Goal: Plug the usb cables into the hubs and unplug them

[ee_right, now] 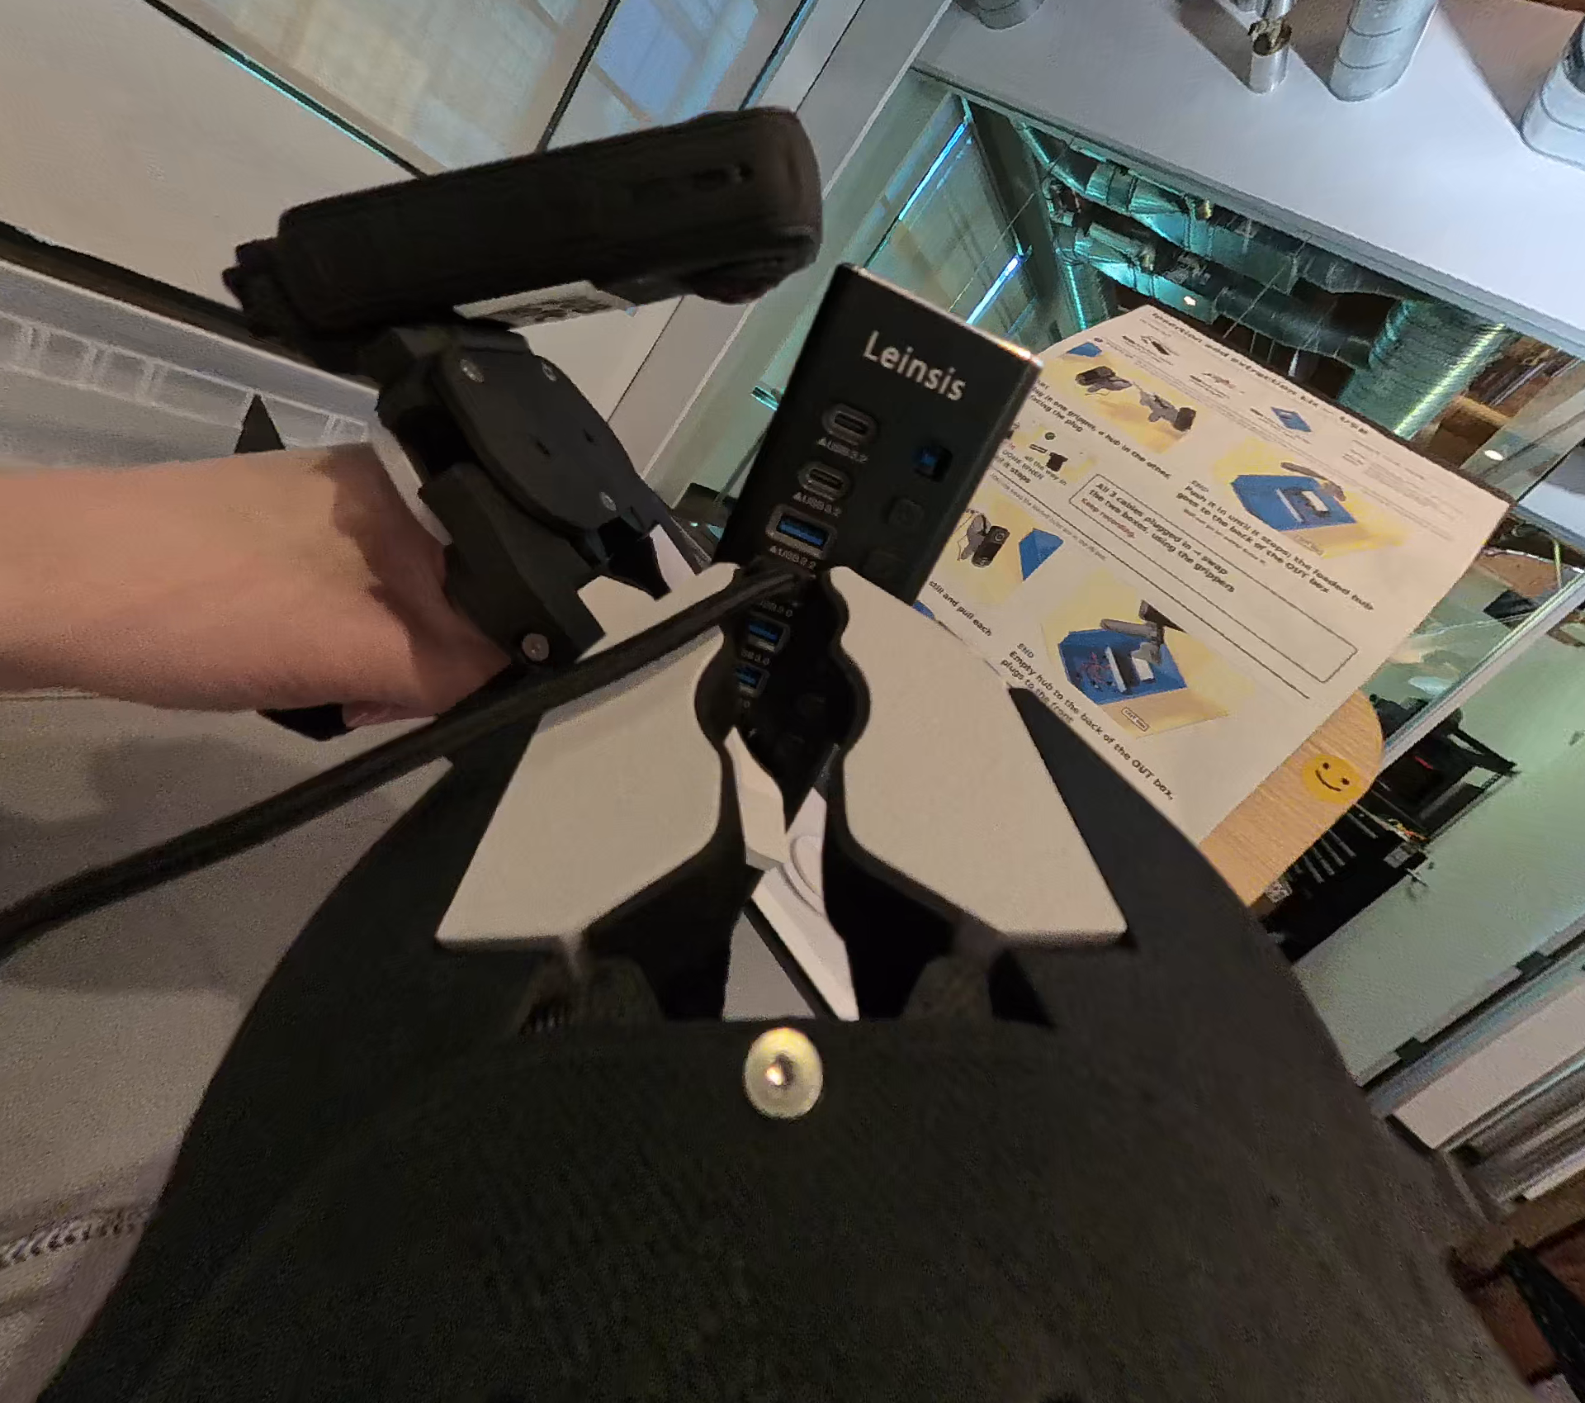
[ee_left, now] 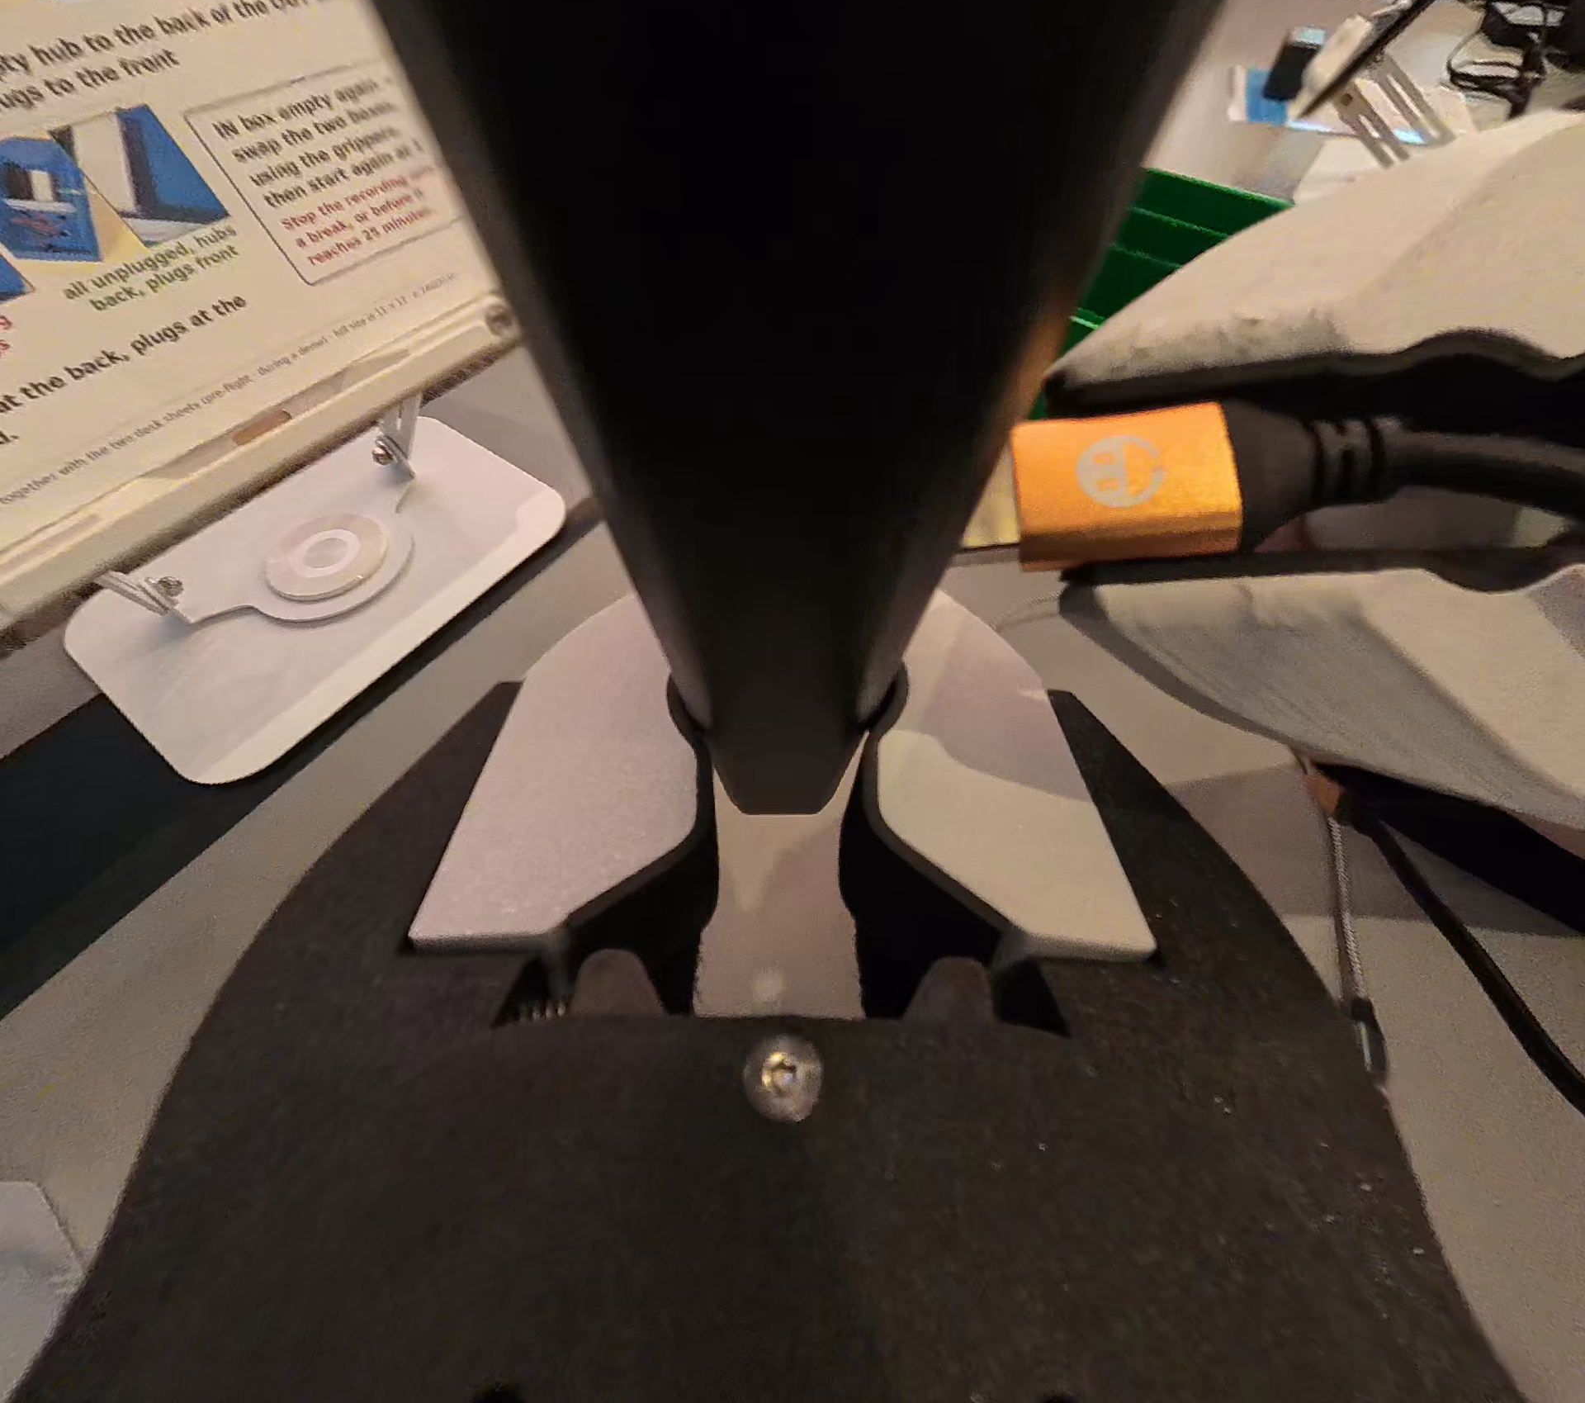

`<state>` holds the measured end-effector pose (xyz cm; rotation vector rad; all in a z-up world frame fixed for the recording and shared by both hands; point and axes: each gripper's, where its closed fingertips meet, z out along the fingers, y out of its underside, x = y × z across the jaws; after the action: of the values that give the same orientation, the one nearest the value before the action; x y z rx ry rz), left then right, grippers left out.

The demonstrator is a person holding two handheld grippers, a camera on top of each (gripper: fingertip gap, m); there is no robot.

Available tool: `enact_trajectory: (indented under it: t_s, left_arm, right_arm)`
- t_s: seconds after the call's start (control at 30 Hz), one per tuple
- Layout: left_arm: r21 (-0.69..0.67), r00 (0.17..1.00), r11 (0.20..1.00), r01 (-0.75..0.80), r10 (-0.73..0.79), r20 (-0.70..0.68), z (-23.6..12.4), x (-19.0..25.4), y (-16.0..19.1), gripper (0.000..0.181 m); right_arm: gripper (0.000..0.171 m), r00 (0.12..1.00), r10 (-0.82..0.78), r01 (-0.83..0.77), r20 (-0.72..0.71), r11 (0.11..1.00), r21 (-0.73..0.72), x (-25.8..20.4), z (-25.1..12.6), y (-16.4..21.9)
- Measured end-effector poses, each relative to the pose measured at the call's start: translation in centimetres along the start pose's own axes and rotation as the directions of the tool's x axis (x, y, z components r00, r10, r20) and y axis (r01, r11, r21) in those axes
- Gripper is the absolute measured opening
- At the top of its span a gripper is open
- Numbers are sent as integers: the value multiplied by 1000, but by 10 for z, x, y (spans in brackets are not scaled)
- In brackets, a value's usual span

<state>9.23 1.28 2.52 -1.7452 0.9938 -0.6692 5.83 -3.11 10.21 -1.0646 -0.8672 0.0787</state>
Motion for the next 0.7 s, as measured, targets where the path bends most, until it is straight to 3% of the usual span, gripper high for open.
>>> enact_trajectory:
  t_s: [0.23,0.37,0.47,0.57,0.7]
  left_arm:
    - [-215,993,977,2,-28,-115,-15,-4,24,30]
    - [-459,983,881,-114,33,-181,-26,-7,66,30]
    - [-542,985,825,-160,96,-145,-28,-22,86,30]
    - [-597,982,796,-101,-17,-189,-29,-19,101,30]
    - [-730,978,675,-108,-60,-200,-42,-22,132,30]
  right_arm:
    - [15,980,-41,40,196,999,9,-6,-7,-1]
    - [16,933,-167,181,319,983,-16,-20,-13,6]
    - [16,881,-246,284,405,958,-37,-32,-18,19]
    - [15,824,-319,372,468,928,-23,-44,-23,31]
    - [15,717,-516,586,469,810,-4,-56,-21,53]
